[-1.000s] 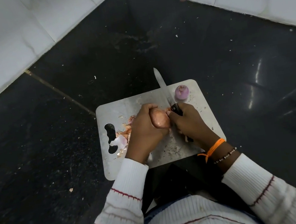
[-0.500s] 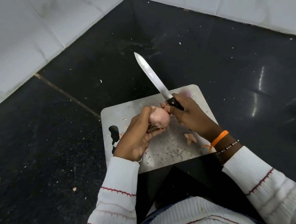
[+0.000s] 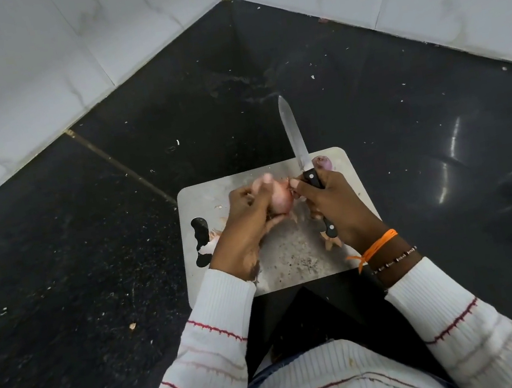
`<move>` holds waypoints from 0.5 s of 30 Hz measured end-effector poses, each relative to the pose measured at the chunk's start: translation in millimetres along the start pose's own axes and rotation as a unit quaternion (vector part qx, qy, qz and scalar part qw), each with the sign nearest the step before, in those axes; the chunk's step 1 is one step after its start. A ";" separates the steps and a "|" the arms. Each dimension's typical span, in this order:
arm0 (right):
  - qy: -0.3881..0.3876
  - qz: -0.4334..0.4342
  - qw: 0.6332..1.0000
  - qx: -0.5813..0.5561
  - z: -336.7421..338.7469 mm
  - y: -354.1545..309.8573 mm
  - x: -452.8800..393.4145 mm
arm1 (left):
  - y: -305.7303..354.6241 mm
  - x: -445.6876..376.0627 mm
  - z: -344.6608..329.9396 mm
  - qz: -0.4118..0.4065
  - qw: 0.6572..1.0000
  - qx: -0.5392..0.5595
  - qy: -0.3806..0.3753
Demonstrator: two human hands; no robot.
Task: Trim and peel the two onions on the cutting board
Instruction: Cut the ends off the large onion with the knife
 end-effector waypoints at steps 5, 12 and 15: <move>0.013 -0.032 0.999 0.024 -0.1 1.8 -3.9 | -5.2 -2.1 -0.1 -0.055 0.990 -0.128 -0.020; -0.003 -0.081 0.997 -0.008 -4.4 9.0 -8.2 | 0.4 -3.6 -3.5 -0.164 0.880 -0.442 0.049; -0.011 -0.085 0.996 -0.040 -8.5 8.1 -8.7 | -1.5 -9.0 -4.5 -0.186 0.877 -0.442 0.035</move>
Point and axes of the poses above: each hand's wrist, its own x-axis away from the middle knuckle, its own z-axis out of the back of the hand, y = z × x, the point moved 4 cm from there along -x, towards the middle knuckle, and after that the axes turned 8 degrees about -z, right-handed, at the moved point
